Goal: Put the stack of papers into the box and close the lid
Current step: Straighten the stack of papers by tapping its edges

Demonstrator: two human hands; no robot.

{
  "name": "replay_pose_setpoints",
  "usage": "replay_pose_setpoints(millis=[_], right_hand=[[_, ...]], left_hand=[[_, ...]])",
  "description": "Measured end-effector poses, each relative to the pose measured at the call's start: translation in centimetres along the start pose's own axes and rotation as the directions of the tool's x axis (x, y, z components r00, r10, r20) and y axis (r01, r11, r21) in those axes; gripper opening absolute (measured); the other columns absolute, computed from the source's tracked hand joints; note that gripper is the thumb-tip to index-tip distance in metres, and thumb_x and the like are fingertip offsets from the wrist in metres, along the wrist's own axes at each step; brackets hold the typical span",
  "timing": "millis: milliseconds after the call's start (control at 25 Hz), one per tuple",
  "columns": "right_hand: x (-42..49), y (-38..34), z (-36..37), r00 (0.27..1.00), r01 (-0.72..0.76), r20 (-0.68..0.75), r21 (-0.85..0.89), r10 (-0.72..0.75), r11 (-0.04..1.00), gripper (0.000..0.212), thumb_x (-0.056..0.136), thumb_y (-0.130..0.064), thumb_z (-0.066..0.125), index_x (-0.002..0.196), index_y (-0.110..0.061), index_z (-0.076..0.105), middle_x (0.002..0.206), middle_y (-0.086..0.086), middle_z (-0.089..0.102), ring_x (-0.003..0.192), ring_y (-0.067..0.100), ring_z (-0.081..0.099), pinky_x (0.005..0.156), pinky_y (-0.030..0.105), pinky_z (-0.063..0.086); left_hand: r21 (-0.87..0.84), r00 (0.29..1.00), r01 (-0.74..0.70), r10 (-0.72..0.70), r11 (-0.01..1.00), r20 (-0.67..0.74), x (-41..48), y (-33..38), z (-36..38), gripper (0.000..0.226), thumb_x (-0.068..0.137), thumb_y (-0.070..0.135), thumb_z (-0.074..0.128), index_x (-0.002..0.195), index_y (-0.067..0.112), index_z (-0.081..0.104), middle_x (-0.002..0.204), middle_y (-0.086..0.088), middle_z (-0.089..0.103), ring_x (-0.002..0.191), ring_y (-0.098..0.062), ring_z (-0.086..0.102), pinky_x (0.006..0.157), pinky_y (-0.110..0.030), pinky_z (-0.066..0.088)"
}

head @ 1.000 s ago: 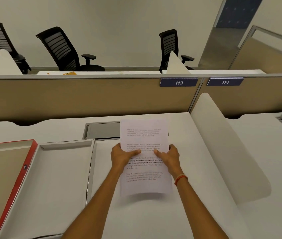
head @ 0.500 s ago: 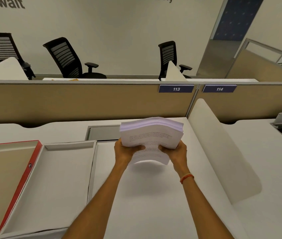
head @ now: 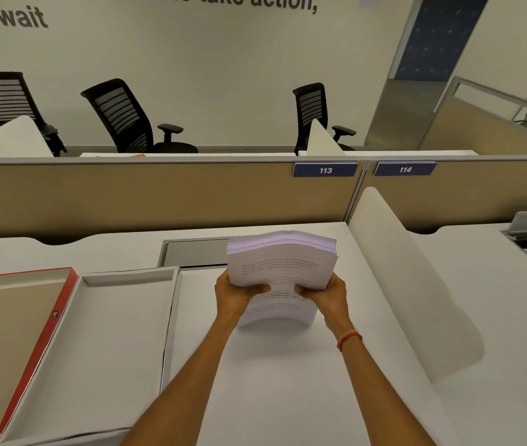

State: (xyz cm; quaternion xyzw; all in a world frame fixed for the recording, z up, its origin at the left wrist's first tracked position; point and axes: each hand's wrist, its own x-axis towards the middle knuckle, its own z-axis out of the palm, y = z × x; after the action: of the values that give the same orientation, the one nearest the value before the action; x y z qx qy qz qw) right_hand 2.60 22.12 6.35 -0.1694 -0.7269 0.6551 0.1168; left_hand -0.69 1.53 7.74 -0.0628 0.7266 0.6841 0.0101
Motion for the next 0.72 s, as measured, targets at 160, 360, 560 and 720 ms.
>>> replay_pose_setpoints(millis=[160,360,560,720], right_hand=[[0.1,1.0,-0.2,1.000,-0.016,0.023,0.016,0.016,1.000,0.051,0.065,-0.012,0.089,0.110,-0.015,0.065,0.104,0.006,0.073,0.095,0.027,0.069,0.083,0.045,0.059],[0.4,0.6,-0.8,0.988,-0.012,0.155,-0.014,0.014,1.000,0.058,0.070,-0.010,0.085,0.122,-0.016,0.060,0.109,0.001,0.070,0.098,0.020,0.067,0.086,0.043,0.055],[0.3,1.0,-0.9,0.982,-0.027,0.188,0.015,0.024,1.000,0.062,0.069,-0.009,0.086,0.124,-0.016,0.058,0.111,0.003,0.070,0.101,0.022,0.067,0.086,0.044,0.056],[0.2,1.0,-0.6,0.987,-0.005,0.160,0.032,-0.001,0.999,0.059,0.070,-0.011,0.085,0.123,-0.016,0.059,0.110,0.003,0.070,0.100,0.023,0.068,0.085,0.042,0.057]], left_hand=[[0.044,0.999,-0.026,0.024,0.999,0.038,0.5,-0.9,-0.1,0.054,0.063,0.024,0.089,0.112,0.021,0.065,0.102,0.005,0.069,0.087,-0.017,0.068,0.085,-0.036,0.054],[0.089,0.987,-0.039,0.024,0.995,0.161,1.1,-2.1,-0.9,0.073,0.064,0.027,0.088,0.129,0.022,0.055,0.115,0.004,0.066,0.095,-0.016,0.067,0.083,-0.027,0.054],[0.084,0.985,-0.055,0.040,0.995,0.165,1.1,-2.5,-1.2,0.078,0.062,0.029,0.087,0.131,0.024,0.051,0.119,0.004,0.064,0.101,-0.017,0.066,0.079,-0.022,0.057],[0.094,0.986,-0.051,0.035,0.994,0.165,1.3,-2.6,-1.4,0.072,0.066,0.023,0.087,0.129,0.022,0.053,0.119,0.002,0.065,0.100,-0.018,0.066,0.079,-0.024,0.058]])
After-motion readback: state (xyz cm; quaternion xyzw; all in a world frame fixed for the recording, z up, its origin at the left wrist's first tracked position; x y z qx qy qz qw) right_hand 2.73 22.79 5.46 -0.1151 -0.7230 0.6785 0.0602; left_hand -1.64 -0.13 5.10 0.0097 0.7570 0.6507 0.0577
